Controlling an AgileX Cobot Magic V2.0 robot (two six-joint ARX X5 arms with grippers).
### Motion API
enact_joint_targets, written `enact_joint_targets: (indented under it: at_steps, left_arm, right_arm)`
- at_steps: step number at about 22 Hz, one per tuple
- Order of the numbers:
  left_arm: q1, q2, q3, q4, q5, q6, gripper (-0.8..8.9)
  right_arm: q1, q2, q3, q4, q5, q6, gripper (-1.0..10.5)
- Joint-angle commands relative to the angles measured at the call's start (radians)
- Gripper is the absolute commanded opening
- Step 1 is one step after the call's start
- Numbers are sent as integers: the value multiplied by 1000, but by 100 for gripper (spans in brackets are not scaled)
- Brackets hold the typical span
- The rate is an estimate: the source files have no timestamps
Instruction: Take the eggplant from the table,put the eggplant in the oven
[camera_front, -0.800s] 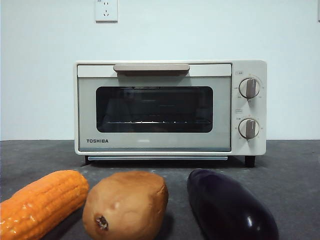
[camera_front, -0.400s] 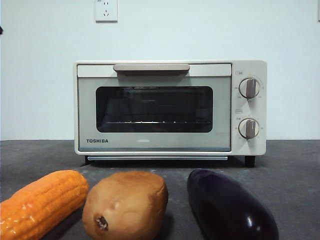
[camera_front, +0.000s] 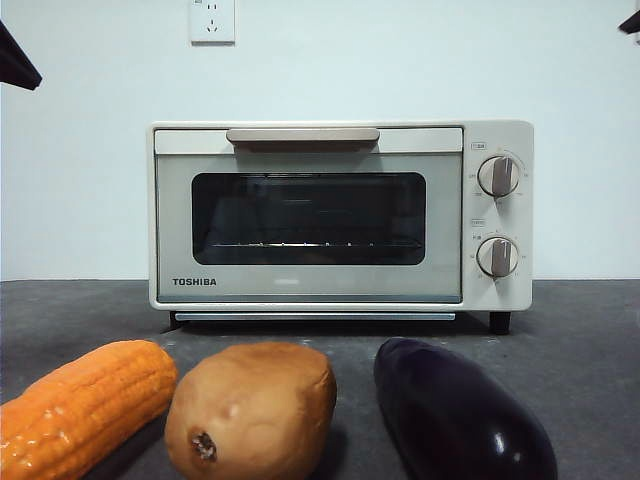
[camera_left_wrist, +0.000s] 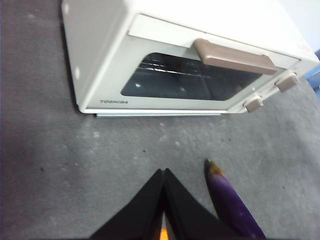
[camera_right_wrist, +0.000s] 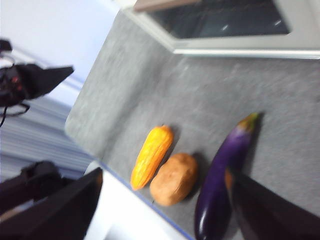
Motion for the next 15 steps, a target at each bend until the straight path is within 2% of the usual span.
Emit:
enact_joint_targets:
  at_steps: [1,5,12,15]
  left_arm:
    - [-13,11,23,6,4,18,4]
    - [-23,11,23,7,4,19,4]
    - [-24,11,23,7,3,21,4]
    - [-24,11,23,6,3,22,4]
  right_arm:
    - [63,29,14,14,26,-4,437]
    - [178,73,14,14,183,28,437]
    - [434,236,14,19,549,139,437]
    - [539,356,16,43,643,205,437]
